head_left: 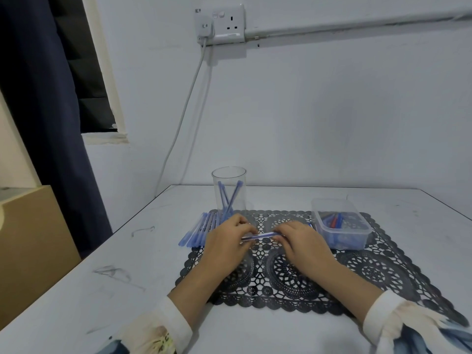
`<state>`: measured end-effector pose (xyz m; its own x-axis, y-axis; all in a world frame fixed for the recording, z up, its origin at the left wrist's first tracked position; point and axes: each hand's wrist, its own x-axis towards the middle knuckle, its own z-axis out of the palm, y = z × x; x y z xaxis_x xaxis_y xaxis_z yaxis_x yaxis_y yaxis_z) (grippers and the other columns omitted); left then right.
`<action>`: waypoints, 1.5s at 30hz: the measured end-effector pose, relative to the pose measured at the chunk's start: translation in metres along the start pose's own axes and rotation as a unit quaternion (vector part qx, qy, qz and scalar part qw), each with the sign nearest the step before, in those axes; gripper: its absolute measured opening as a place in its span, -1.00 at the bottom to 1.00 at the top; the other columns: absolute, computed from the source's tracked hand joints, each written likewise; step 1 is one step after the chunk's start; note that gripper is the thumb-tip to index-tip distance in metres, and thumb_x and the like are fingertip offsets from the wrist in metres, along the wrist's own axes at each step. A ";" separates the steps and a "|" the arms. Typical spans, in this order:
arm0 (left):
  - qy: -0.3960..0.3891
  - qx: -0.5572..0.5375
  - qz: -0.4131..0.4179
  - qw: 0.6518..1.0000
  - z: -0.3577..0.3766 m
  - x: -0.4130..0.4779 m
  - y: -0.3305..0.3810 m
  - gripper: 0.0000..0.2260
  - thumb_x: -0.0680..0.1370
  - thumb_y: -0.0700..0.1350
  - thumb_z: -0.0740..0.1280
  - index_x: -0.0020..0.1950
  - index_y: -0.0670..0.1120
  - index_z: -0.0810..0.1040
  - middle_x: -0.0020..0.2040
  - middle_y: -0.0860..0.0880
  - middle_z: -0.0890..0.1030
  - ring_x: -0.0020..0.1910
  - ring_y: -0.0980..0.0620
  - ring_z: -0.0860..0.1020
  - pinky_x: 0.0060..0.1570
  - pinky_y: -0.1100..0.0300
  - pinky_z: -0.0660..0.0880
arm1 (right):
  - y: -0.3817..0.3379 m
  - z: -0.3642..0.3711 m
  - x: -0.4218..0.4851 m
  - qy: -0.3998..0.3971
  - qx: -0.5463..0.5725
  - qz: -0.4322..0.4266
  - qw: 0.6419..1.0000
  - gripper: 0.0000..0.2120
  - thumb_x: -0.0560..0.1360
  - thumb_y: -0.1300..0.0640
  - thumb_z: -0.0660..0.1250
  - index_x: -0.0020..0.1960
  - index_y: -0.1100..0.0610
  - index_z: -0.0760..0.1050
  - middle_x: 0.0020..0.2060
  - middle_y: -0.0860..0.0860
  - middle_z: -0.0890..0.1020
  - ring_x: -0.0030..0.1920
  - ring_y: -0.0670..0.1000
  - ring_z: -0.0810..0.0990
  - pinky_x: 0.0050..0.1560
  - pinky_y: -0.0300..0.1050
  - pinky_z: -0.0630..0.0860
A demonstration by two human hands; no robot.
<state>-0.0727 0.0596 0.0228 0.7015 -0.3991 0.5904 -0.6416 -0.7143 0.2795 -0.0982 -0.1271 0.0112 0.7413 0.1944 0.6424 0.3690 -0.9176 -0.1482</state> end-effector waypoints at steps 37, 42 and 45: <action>-0.109 -0.072 -0.093 0.987 -0.004 0.001 0.003 -0.78 0.51 0.01 0.35 0.14 0.05 0.61 0.04 0.05 0.66 -0.06 0.12 0.58 0.03 0.20 0.51 | 0.005 -0.001 -0.002 0.054 -0.109 -0.121 0.985 -0.70 0.00 0.24 0.61 -0.32 0.04 0.64 -0.43 -0.11 0.61 -0.40 -0.05 0.57 -0.30 -0.21 0.51; -0.136 -0.078 -0.107 0.982 -0.005 0.003 0.004 -0.78 0.53 0.01 0.33 0.16 0.06 0.60 0.03 0.06 0.66 -0.29 0.20 0.47 -0.17 0.28 0.43 | 0.005 -0.002 -0.002 0.057 -0.109 -0.126 0.984 -0.71 0.02 0.22 0.62 -0.31 0.04 0.65 -0.42 -0.11 0.62 -0.38 -0.06 0.59 -0.29 -0.20 0.52; -0.157 -0.093 -0.108 0.977 -0.005 0.003 0.003 -0.78 0.54 -0.01 0.31 0.16 0.05 0.60 -0.04 0.05 0.68 -0.40 0.22 0.39 -0.25 0.27 0.39 | 0.006 -0.002 -0.002 0.055 -0.108 -0.128 0.984 -0.71 0.02 0.22 0.62 -0.31 0.04 0.65 -0.41 -0.11 0.62 -0.38 -0.07 0.59 -0.29 -0.20 0.52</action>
<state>-0.0745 0.0588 0.0293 0.8688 -0.4278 0.2493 -0.4926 -0.6957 0.5228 -0.0989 -0.1335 0.0103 0.5694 0.4016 0.7173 0.4001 -0.8976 0.1849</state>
